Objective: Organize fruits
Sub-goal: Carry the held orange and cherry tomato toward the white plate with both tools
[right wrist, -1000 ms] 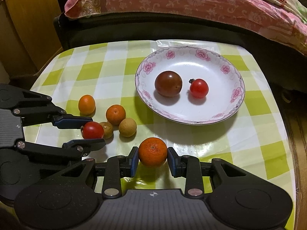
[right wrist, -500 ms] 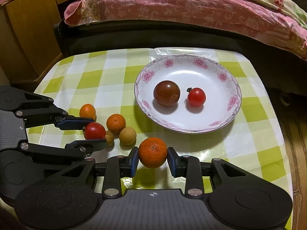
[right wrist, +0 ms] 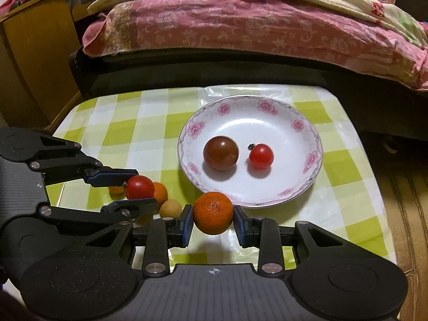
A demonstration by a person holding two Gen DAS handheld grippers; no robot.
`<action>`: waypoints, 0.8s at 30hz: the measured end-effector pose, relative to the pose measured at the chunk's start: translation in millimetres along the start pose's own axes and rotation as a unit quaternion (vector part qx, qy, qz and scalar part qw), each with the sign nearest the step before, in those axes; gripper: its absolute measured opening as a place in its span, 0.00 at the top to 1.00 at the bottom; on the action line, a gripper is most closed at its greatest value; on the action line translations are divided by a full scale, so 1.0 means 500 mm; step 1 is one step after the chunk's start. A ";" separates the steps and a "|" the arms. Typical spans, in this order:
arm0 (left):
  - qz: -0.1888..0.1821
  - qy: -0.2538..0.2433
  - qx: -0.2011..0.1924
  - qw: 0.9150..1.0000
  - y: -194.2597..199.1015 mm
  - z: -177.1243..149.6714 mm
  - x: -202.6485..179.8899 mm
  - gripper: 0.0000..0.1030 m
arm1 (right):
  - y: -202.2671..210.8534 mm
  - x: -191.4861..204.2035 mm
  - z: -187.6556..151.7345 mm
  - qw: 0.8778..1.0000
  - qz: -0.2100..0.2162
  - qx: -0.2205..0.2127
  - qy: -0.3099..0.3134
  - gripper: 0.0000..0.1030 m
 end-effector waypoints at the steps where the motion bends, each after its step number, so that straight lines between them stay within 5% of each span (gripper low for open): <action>1: 0.001 -0.001 -0.001 1.000 -0.001 0.004 -0.001 0.65 | 0.001 -0.002 0.002 1.000 -0.001 -0.002 -0.002 0.73; 24: 0.011 -0.012 -0.004 1.000 -0.037 0.047 -0.005 0.65 | -0.004 -0.033 0.027 0.999 -0.014 -0.020 -0.025 0.73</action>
Point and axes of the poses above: each gripper's, at about its wrist camera, not at the fingertips, and y roughly against the way its jaws point, x to its left, z to its top, the point moved 3 cm from there along -y, roughly the way its jaws point, and after that the axes turned 4 degrees about -y, right-handed, at the moved point
